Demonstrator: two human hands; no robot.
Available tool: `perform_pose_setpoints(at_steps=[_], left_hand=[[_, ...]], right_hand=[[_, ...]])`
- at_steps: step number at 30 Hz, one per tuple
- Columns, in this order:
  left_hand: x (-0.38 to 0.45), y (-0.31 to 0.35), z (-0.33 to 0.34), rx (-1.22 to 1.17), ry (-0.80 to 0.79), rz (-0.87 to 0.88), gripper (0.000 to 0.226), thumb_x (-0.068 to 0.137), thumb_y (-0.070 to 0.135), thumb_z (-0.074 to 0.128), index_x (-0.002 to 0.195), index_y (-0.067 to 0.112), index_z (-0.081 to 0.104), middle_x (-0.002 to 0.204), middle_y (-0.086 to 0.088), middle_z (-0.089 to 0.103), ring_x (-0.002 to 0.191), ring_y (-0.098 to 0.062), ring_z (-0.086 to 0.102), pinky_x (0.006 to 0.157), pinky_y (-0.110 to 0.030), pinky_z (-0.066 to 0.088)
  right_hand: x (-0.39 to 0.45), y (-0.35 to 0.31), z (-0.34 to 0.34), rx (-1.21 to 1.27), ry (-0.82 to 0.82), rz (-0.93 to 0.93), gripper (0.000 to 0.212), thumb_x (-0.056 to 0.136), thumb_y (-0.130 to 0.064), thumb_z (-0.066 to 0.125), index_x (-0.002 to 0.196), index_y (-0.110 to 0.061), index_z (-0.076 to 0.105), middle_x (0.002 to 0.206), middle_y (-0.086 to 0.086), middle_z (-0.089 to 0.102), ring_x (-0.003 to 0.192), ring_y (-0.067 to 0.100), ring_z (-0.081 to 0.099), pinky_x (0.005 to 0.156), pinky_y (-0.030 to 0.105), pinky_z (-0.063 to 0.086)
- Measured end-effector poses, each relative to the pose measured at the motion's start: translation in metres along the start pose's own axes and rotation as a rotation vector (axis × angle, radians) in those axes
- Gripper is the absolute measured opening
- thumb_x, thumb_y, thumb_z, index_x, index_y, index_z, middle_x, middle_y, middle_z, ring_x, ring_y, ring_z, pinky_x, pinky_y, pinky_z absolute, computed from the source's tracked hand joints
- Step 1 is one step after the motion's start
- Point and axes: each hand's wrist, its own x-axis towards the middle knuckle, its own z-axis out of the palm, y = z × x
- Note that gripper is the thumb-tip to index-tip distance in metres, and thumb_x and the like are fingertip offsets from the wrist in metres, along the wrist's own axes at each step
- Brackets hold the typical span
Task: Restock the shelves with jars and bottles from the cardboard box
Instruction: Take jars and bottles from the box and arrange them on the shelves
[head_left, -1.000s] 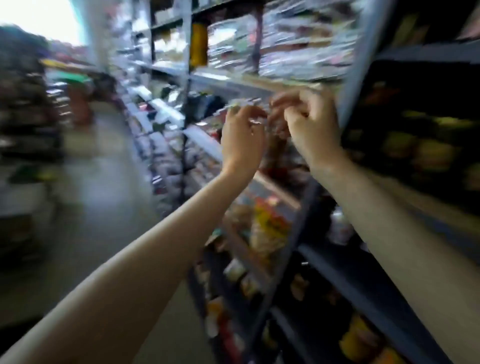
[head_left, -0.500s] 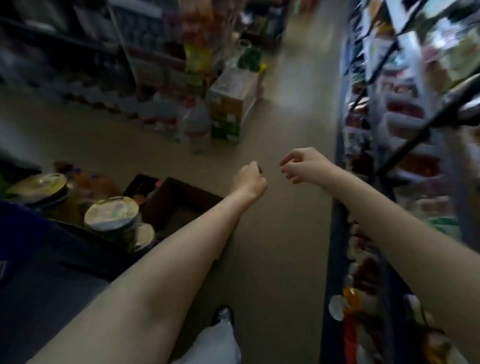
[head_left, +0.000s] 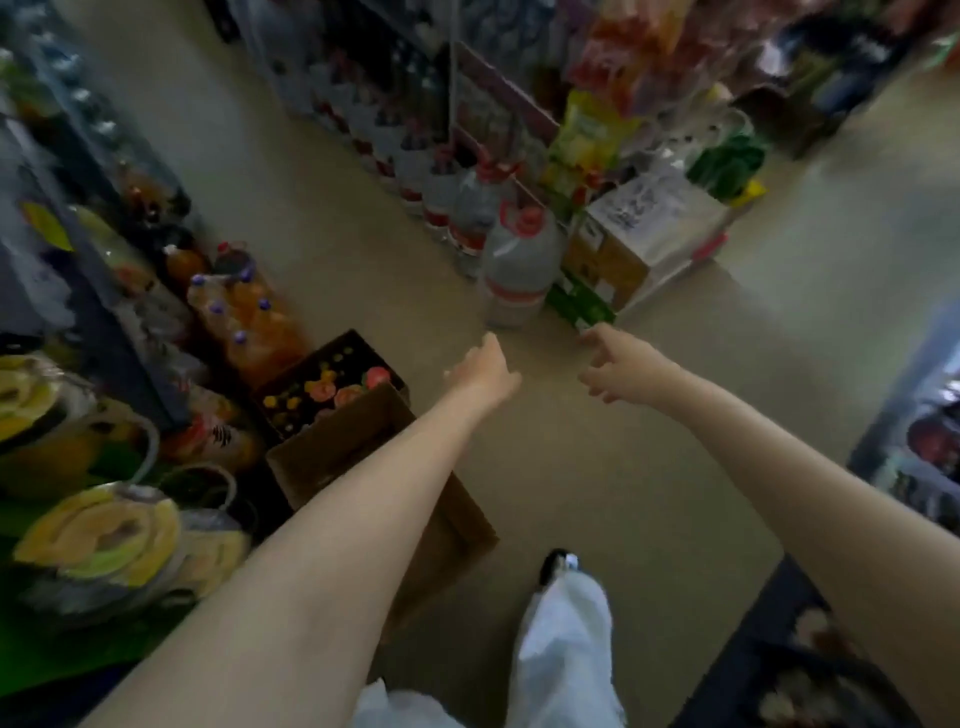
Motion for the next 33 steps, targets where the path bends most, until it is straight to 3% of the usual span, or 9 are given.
perform_pose_setpoints(at_steps=[5,9,11,13,19,25,28,33], left_hand=[[0.065,0.016,-0.015,-0.109,0.134,-0.139,0.044,0.093,0.028,0.05,0.133,0.017,0.038,0.13,-0.009,0.052,0.116,-0.029,0.052,0.099,-0.046,0.042],[0.109,-0.024,-0.052,-0.2,0.28,-0.292,0.033,0.094,0.025,0.049,0.125,0.016,0.045,0.12,-0.006,0.058,0.11,-0.026,0.055,0.094,-0.044,0.044],[0.132,-0.053,-0.06,-0.27,0.347,-0.398,0.027,0.094,0.026,0.049,0.119,0.016,0.049,0.113,-0.004,0.06,0.104,-0.024,0.057,0.088,-0.036,0.044],[0.154,-0.078,-0.06,-0.31,0.392,-0.461,0.023,0.094,0.027,0.05,0.114,0.017,0.052,0.109,-0.002,0.061,0.103,-0.024,0.056,0.083,-0.032,0.039],[0.203,-0.163,-0.039,-0.15,0.437,-0.651,0.021,0.091,0.027,0.052,0.108,0.02,0.062,0.121,-0.007,0.054,0.114,-0.028,0.048,0.096,-0.042,0.039],[0.272,-0.283,-0.002,-0.297,0.627,-0.856,0.018,0.092,0.018,0.052,0.106,0.012,0.061,0.109,-0.01,0.055,0.103,-0.027,0.055,0.092,-0.047,0.046],[0.298,-0.318,0.026,-0.307,0.674,-0.896,0.019,0.091,0.016,0.054,0.108,0.011,0.06,0.112,-0.011,0.055,0.105,-0.026,0.056,0.091,-0.044,0.047],[0.328,-0.339,0.06,-0.321,0.744,-0.835,0.027,0.091,0.012,0.051,0.117,0.013,0.057,0.116,-0.007,0.051,0.105,-0.02,0.053,0.085,-0.028,0.042]], right_hand=[[0.114,-0.009,-0.035,-0.183,-0.184,-0.073,0.047,0.093,-0.018,0.053,0.137,-0.01,0.038,0.129,0.011,0.05,0.103,0.026,0.059,0.081,0.032,0.052],[0.199,-0.048,-0.016,-0.355,-0.331,-0.18,0.044,0.09,-0.02,0.059,0.131,-0.008,0.045,0.125,0.012,0.055,0.107,0.027,0.057,0.085,0.032,0.048],[0.238,-0.071,0.007,-0.443,-0.381,-0.274,0.044,0.089,-0.02,0.06,0.13,-0.008,0.047,0.125,0.013,0.057,0.113,0.027,0.055,0.089,0.032,0.044],[0.278,-0.091,0.036,-0.481,-0.423,-0.374,0.045,0.089,-0.02,0.059,0.131,-0.008,0.046,0.126,0.013,0.057,0.115,0.028,0.053,0.092,0.032,0.043],[0.388,-0.122,0.135,-0.531,-0.501,-0.632,0.046,0.089,-0.016,0.057,0.132,-0.004,0.044,0.131,0.017,0.052,0.121,0.031,0.049,0.093,0.03,0.037],[0.519,-0.09,0.302,-0.688,-0.617,-0.765,0.082,0.081,-0.015,0.069,0.146,-0.006,0.019,0.146,0.017,0.028,0.13,0.036,0.036,0.105,0.041,0.035],[0.553,-0.082,0.362,-0.887,-0.631,-0.977,0.074,0.087,-0.02,0.06,0.147,-0.015,0.017,0.151,0.014,0.019,0.133,0.038,0.028,0.107,0.045,0.034],[0.575,-0.068,0.412,-1.145,-0.703,-1.102,0.07,0.094,-0.022,0.05,0.149,-0.028,0.006,0.154,0.017,0.006,0.135,0.047,0.022,0.104,0.052,0.038]])
